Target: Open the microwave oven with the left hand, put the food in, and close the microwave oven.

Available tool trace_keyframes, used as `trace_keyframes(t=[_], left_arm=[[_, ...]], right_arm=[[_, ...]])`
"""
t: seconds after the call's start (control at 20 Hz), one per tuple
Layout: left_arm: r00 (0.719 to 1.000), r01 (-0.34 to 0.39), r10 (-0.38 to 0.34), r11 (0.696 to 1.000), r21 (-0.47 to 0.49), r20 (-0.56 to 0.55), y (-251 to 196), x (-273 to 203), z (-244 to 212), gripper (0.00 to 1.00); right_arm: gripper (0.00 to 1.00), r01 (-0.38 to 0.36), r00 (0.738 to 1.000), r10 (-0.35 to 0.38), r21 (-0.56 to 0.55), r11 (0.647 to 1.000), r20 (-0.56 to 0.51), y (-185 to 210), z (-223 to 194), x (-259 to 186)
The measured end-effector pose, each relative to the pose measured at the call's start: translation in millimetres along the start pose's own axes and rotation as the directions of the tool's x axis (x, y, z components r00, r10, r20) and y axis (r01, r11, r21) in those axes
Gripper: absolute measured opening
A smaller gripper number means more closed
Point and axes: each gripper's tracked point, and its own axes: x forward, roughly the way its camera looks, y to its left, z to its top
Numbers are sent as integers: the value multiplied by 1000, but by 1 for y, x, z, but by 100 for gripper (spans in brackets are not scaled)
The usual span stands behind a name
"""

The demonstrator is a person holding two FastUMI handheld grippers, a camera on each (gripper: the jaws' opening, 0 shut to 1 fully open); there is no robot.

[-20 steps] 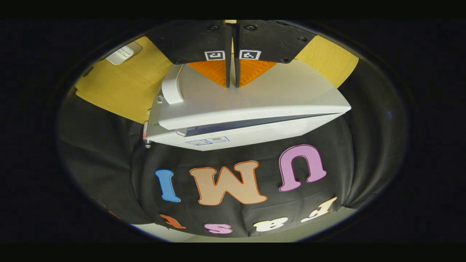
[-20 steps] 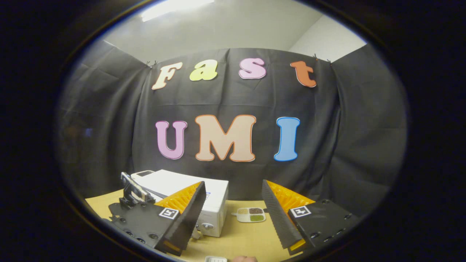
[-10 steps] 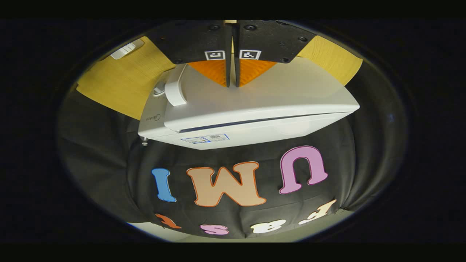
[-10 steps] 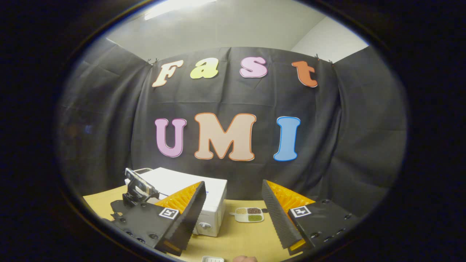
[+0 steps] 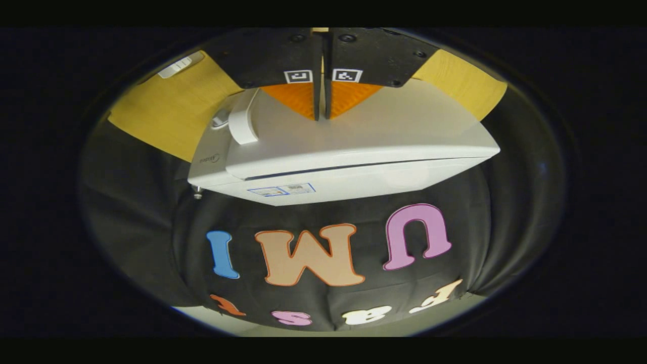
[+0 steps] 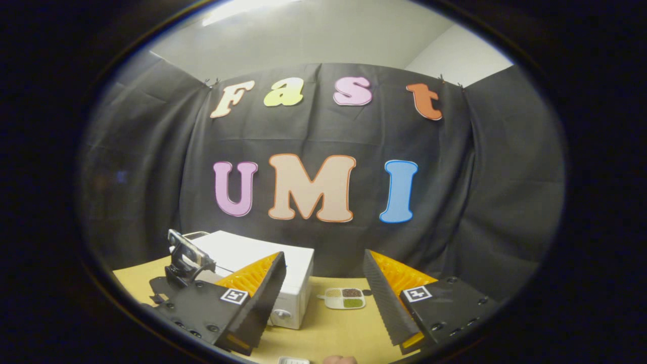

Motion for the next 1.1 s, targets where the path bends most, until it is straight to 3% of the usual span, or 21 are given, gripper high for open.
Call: trace_keyframes(t=[0.2,0.65,0.75,1.1], left_arm=[[999,53,-53,999,-9,-9,-8,6,5,0],[999,53,-53,998,29,6,-8,4,12,2],[999,26,-28,998,54,32,-1,-3,25,0],[983,7,-7,1000,3,183,14,-67,98,2]], right_arm=[[95,-2,1000,2,9,1000,2,0,0,2],[92,2,1000,-2,7,1000,2,0,0,-5],[92,0,1000,0,4,1000,6,1,1,-6],[92,-24,1000,23,18,1000,18,13,7,-10]])
